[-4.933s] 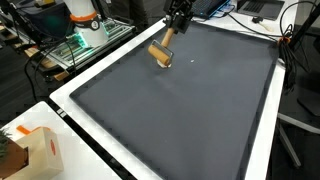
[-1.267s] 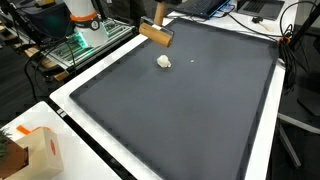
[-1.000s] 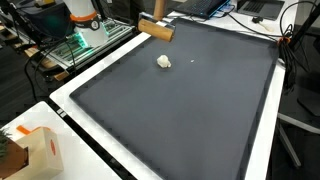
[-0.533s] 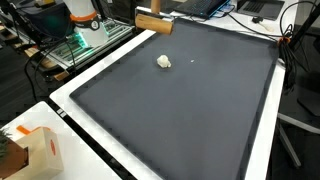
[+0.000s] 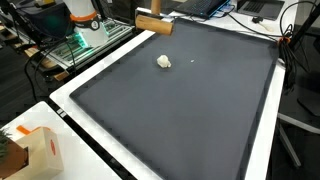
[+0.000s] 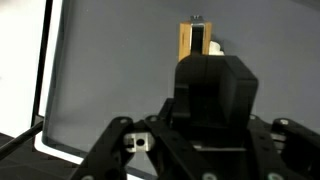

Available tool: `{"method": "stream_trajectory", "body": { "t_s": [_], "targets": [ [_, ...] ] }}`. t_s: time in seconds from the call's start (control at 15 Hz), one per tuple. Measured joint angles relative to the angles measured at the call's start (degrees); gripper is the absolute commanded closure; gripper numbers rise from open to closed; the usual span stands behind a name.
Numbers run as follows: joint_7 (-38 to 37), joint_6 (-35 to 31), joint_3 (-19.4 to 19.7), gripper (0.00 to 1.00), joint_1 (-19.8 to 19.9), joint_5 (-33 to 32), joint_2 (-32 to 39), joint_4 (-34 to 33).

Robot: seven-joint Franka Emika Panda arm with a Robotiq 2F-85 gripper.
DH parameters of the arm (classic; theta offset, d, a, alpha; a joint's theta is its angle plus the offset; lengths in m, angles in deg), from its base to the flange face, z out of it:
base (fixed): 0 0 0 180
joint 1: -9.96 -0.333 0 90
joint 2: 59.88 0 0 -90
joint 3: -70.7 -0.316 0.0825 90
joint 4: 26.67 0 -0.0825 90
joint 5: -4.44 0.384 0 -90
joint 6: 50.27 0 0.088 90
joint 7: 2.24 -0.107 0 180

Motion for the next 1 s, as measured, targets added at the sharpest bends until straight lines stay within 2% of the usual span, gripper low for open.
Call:
{"method": "stream_trajectory", "body": {
  "t_s": [0.2, 0.6, 1.0],
  "targets": [
    [1.99, -2.94, -0.69, 0.76, -0.6, 0.0, 0.8, 2.1],
    [9.38, -16.65, -1.36, 0.76, -2.03, 0.16, 1.94, 11.22],
    [17.68, -26.57, -1.22, 0.76, -2.19, 1.63, 2.31, 18.64]
  ]
}}
